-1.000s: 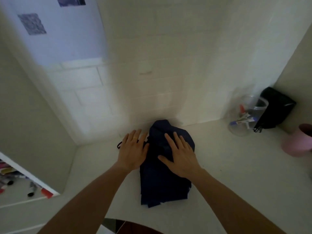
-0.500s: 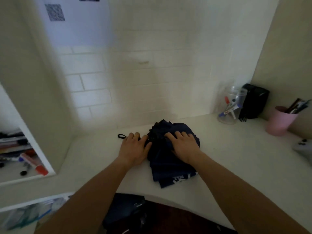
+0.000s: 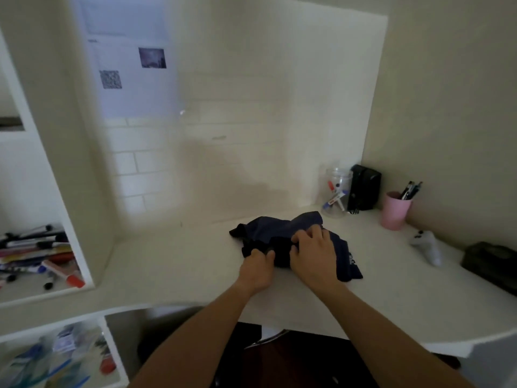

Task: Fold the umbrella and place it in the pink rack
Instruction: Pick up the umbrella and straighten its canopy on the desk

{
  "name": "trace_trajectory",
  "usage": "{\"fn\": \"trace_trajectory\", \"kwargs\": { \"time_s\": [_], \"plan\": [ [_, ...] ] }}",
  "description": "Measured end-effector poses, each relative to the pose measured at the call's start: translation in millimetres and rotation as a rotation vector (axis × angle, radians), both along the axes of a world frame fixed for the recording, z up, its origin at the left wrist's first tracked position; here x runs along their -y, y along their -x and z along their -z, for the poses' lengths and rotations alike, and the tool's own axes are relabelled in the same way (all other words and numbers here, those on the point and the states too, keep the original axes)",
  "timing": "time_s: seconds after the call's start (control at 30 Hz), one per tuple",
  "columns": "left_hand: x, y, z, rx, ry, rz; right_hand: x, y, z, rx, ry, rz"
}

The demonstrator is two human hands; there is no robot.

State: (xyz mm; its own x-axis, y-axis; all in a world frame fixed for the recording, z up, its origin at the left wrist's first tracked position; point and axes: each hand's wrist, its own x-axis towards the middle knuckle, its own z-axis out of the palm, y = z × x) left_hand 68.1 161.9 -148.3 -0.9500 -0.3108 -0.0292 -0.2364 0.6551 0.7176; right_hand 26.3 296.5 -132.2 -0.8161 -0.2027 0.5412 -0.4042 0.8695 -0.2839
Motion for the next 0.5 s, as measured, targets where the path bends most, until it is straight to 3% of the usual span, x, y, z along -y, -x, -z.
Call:
{"fn": "trace_trajectory", "kwargs": {
  "time_s": [0.07, 0.13, 0.23, 0.33, 0.5],
  "plan": [
    [-15.4, 0.5, -9.3, -0.09, -0.211, -0.084, -6.0, -5.9, -10.1, 0.054, 0.138, 0.017],
    [-28.4, 0.2, -19.5, -0.179, -0.474, -0.113, -11.3, -5.6, -21.1, 0.235, 0.262, 0.019],
    [-46.6, -0.6, -40.2, -0.328, -0.723, -0.056, -14.1, -3.0, -44.3, 0.498, 0.646, -0.161],
    [-66.9, -7.6, -76.2, -0.457, -0.721, 0.002, -13.0, -8.9, -80.6, 0.487, 0.89, -0.329],
    [-73.2, -28.0, -127.4, -0.561, -0.557, 0.238, -20.1, -22.8, -136.0, 0.293, 0.988, -0.436]
  ]
}}
